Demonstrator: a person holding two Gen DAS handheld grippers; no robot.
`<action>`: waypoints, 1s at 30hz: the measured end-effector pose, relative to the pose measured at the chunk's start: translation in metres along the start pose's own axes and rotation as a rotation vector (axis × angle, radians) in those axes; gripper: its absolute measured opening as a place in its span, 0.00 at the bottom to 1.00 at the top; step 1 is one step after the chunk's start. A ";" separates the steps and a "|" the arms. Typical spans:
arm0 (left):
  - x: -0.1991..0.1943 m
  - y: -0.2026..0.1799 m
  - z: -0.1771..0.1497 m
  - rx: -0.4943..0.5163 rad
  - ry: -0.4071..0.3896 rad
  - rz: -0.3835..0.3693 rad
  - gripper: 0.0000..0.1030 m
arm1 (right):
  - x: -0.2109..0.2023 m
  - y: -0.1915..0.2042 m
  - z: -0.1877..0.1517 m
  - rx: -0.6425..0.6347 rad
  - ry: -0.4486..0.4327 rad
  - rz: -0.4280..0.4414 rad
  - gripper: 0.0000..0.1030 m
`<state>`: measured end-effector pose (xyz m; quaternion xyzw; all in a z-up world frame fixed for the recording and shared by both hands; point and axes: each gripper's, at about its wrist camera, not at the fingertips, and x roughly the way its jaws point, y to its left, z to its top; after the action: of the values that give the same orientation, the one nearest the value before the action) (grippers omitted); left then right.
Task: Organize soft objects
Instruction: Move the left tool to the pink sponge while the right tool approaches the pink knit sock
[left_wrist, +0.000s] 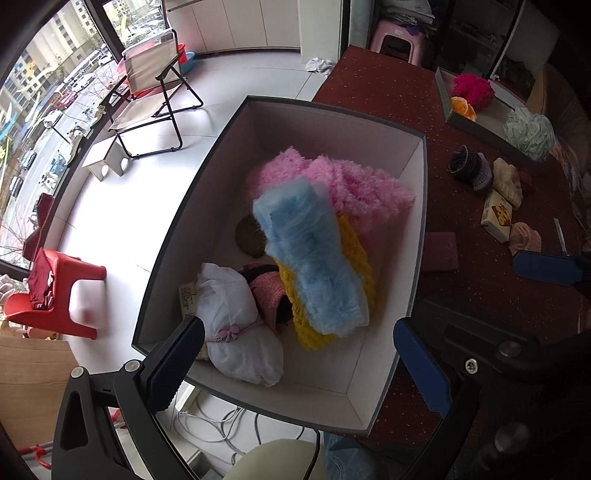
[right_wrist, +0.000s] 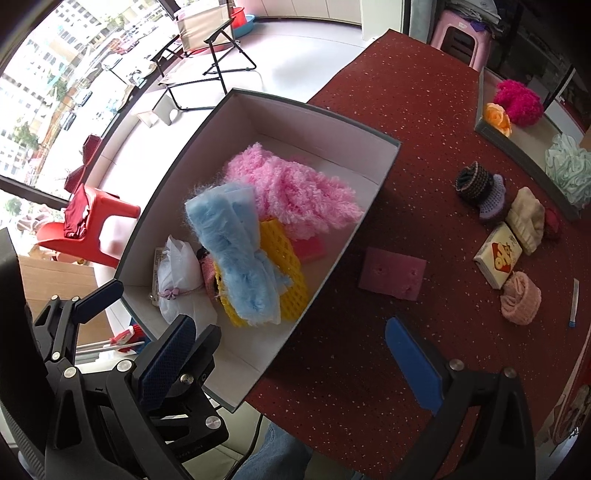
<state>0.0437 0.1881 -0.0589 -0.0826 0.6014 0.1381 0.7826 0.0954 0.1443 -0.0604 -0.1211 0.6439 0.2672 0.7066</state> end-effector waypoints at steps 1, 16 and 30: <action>-0.001 -0.006 0.001 0.013 -0.001 -0.006 1.00 | -0.002 -0.005 -0.002 0.010 -0.002 0.000 1.00; -0.009 -0.098 0.006 0.194 0.016 -0.055 1.00 | -0.021 -0.119 -0.050 0.274 -0.019 0.001 1.00; 0.006 -0.140 0.003 0.191 0.065 -0.118 1.00 | -0.024 -0.212 -0.094 0.486 -0.017 -0.001 1.00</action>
<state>0.0924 0.0568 -0.0692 -0.0474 0.6310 0.0313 0.7737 0.1281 -0.0849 -0.0871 0.0543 0.6833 0.1052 0.7205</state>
